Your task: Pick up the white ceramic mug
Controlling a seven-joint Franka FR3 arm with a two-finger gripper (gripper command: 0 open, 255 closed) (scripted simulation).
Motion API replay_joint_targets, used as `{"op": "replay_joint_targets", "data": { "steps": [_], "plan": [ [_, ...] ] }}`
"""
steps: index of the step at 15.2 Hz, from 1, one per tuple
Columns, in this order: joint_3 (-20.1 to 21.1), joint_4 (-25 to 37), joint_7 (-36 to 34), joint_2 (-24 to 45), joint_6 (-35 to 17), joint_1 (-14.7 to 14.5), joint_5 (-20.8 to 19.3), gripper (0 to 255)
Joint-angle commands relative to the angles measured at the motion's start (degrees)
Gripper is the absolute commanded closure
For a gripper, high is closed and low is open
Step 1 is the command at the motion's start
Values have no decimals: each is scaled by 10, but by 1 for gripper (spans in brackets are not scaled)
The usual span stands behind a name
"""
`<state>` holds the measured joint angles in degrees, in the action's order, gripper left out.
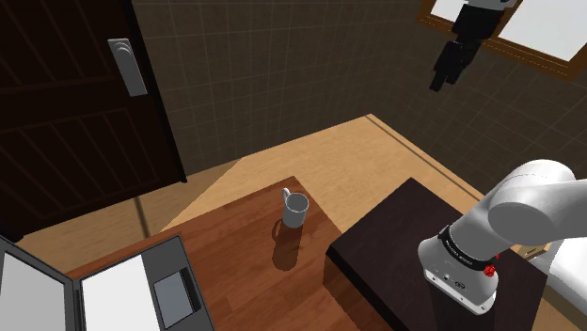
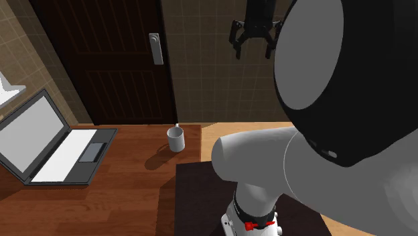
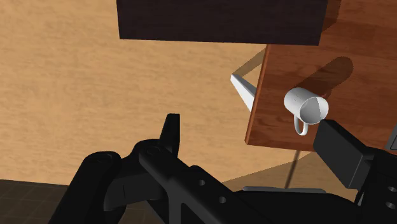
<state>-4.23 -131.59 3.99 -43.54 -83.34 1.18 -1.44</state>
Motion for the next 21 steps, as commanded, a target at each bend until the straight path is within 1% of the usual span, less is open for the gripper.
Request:
{"op": "replay_joint_targets", "data": {
  "steps": [1,6,11,16,21],
  "plan": [
    [0,0,0,0,0,0,0,0],
    [39,-78,-39,-2,-85,-16,28,0],
    [80,-140,-77,18,-177,-37,57,0],
    [124,-182,-115,64,-277,-59,83,0],
    [170,-203,-154,137,-382,-78,103,0]
  ]
}}
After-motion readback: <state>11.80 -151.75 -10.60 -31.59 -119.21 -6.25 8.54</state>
